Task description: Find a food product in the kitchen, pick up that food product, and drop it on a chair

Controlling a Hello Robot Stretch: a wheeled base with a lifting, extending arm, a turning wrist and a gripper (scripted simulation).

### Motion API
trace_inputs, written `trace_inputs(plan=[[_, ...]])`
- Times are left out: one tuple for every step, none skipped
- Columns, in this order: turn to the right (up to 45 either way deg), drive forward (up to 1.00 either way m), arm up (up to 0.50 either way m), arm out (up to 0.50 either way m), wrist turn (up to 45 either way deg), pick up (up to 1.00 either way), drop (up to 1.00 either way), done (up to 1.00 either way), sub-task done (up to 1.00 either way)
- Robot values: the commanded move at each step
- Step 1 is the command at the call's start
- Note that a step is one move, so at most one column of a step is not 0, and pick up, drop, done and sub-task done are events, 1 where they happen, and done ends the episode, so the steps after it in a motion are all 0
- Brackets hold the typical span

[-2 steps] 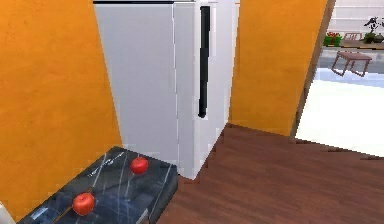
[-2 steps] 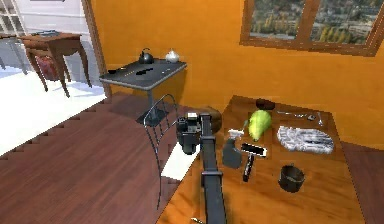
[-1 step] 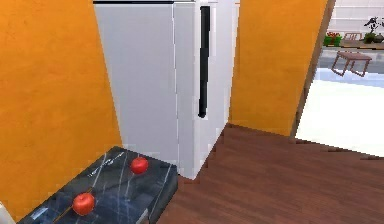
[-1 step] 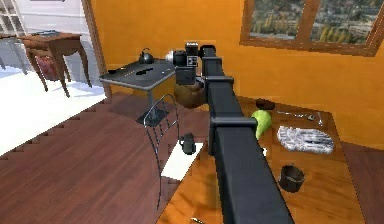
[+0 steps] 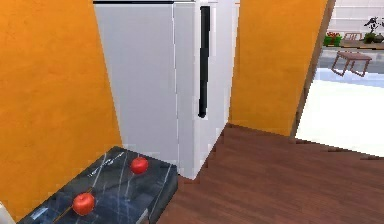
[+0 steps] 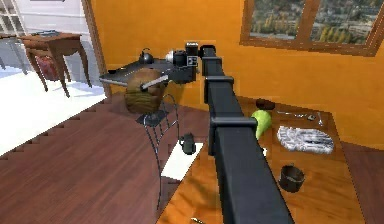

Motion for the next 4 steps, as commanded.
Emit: trace_inputs(plan=[[0.0,0.0,0.0,0.0,-45.0,0.0,0.0,0.0,0.0],[0.0,0.0,0.0,0.0,-45.0,0.0,0.0,0.0,0.0],[0.0,0.0,0.0,0.0,-3.0,0.0,0.0,0.0,0.0],[0.0,0.0,0.0,-0.48,0.0,0.0,0.0,0.0,0.0]])
